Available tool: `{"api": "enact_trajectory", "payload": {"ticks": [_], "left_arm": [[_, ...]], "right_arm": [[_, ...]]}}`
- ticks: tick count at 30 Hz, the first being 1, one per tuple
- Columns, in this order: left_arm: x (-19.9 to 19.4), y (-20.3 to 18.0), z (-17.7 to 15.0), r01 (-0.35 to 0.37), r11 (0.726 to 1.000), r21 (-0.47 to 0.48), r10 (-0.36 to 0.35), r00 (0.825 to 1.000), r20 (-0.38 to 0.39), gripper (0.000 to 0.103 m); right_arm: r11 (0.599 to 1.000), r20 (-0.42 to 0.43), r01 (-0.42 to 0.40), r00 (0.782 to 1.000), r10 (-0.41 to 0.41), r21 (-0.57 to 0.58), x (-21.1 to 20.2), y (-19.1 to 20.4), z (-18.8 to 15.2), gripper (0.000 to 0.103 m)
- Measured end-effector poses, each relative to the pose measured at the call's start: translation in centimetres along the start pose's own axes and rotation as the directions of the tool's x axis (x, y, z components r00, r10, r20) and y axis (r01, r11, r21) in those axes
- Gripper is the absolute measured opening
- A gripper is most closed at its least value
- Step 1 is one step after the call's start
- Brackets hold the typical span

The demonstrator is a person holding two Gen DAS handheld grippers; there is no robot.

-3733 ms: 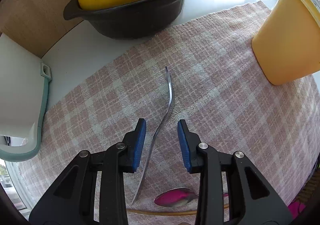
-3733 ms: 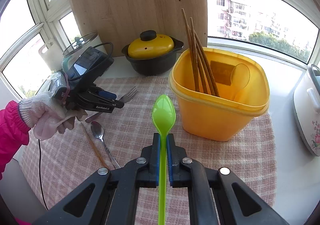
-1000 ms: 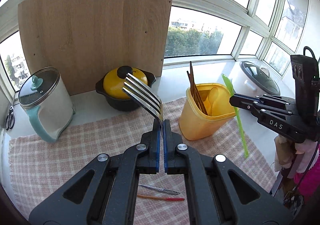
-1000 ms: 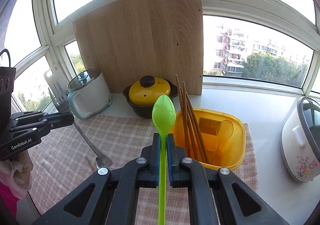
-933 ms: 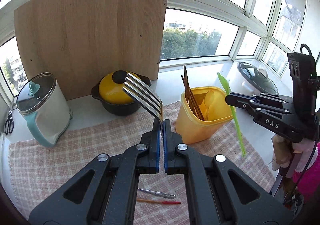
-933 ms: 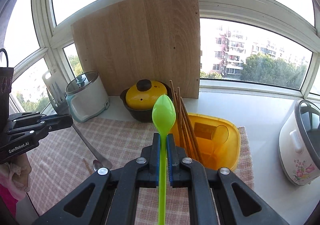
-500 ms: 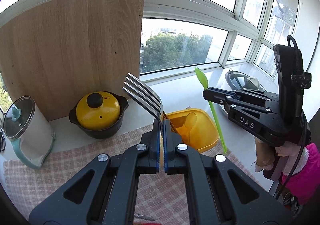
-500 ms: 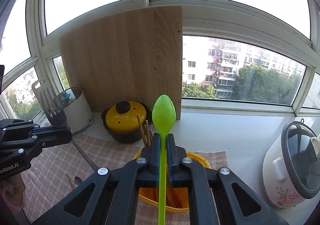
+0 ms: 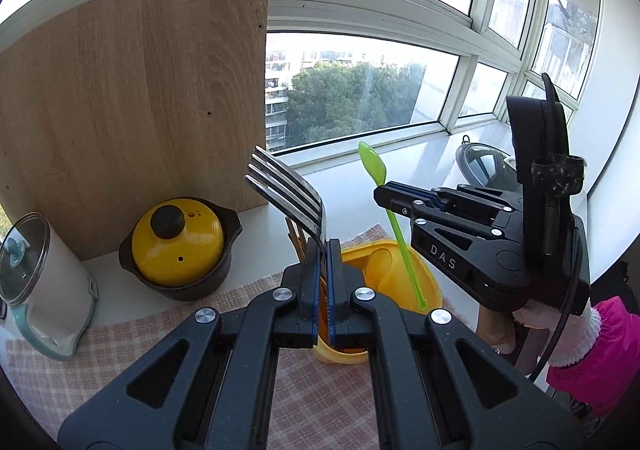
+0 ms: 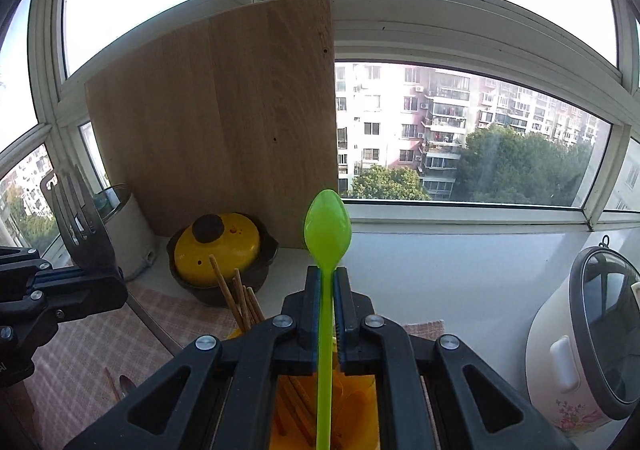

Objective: Organize utensils
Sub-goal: 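Carry the fork and green spoon over the yellow container with both grippers, then open the right gripper to drop the green spoon while the left gripper releases the fork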

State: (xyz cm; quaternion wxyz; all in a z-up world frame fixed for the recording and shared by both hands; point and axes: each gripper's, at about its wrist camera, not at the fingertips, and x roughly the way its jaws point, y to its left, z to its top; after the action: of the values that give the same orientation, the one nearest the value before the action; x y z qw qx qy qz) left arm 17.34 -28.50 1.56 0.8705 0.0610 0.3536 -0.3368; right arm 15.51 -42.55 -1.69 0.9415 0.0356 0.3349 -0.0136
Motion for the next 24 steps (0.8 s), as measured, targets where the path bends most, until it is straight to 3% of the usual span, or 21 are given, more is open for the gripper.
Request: {"api": "enact_trajectory", "payload": {"ticks": [11,15,17,21,24], "left_arm": [[3.6,0.1,-0.7,0.006,1.0,0.01,-0.005,0.997,-0.079,0.0],[4.4,0.1,-1.0,-0.002,1.0,0.017,0.003,0.995,-0.104,0.0],[4.5,0.2,-1.1,0.0,1.0,0.004,0.0,0.993,-0.121,0.007],[3.5,0.8,-1.1,-0.002,1.0,-0.016,0.001,0.995,-0.104,0.008],[2.4,1.3,-1.3,-0.004,1.0,-0.022,0.002,0.996,-0.091,0.008]], "right_arm": [[0.999,-0.052,-0.013,0.999,0.016,0.048,2.4,-1.8,-1.3,0.004],[0.998,-0.048,-0.012,0.999,0.015,0.059,2.2,-2.4,-1.5,0.027],[0.998,-0.042,0.0,0.999,0.003,0.055,1.8,-2.5,-1.6,0.029],[0.997,-0.035,0.013,0.999,-0.01,0.079,1.0,-3.1,-1.8,0.044],[0.995,-0.032,0.019,0.999,-0.016,0.098,0.3,-3.7,-2.1,0.047]]}}
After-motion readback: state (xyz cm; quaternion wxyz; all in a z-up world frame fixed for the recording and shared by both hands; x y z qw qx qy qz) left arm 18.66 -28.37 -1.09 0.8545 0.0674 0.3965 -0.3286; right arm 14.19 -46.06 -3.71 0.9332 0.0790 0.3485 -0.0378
